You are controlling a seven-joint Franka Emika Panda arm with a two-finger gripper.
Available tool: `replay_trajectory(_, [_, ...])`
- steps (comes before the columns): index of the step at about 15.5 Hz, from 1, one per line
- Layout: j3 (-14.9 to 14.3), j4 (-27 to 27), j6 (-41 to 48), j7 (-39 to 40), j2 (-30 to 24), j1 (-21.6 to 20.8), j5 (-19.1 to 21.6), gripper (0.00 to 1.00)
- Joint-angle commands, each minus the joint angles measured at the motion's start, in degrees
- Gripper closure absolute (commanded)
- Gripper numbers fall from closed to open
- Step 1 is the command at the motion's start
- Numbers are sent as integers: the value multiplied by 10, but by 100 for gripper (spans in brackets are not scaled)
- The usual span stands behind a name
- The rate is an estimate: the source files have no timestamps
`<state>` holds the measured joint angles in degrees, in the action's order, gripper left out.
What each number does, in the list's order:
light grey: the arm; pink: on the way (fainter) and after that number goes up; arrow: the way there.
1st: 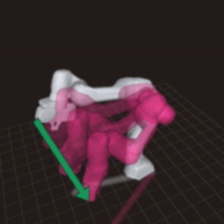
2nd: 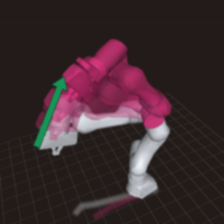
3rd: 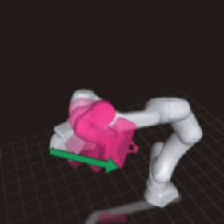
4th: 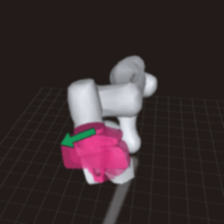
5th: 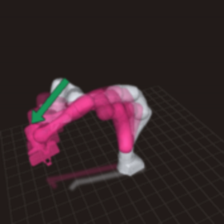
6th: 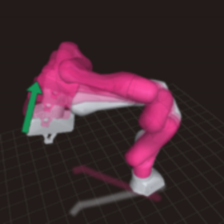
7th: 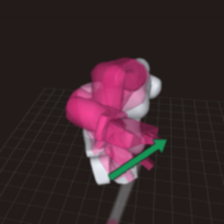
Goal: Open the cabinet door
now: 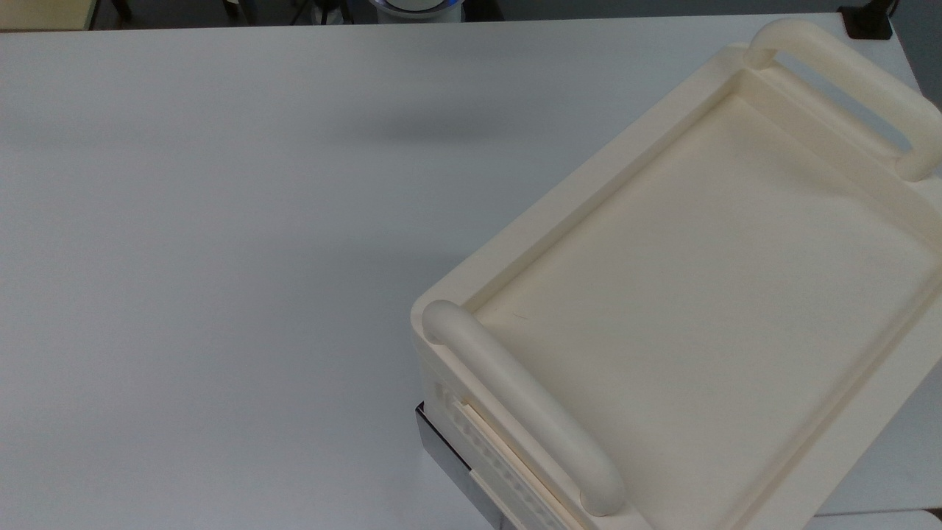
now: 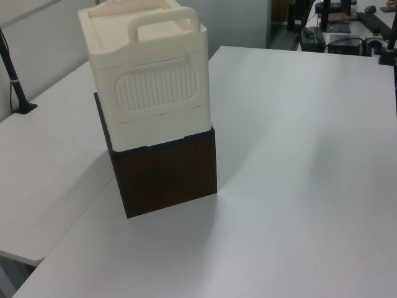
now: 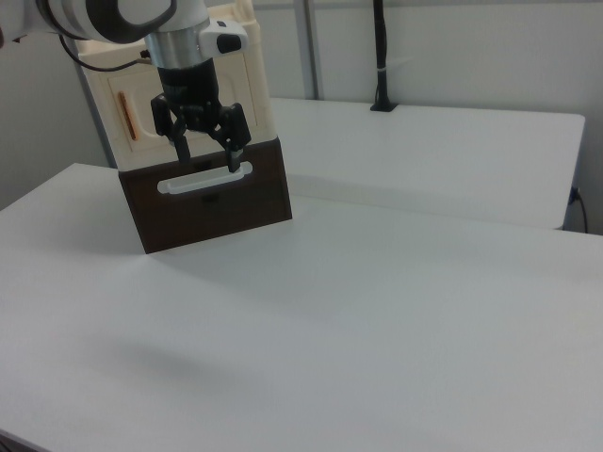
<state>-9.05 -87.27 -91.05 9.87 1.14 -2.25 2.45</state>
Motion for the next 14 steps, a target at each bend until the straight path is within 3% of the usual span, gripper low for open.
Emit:
replay_trajectory(1, [-5,-13,-4,-9,-12,-8,3,0])
replay_trajectory(9, [-5,-13,-4,18,-11,-7,3,0])
replay_trajectory(11, [-5,-12,-5,55,-11,-7,4,0])
replay_trajectory(14, [2,-12,-10,175,-12,-10,8,0])
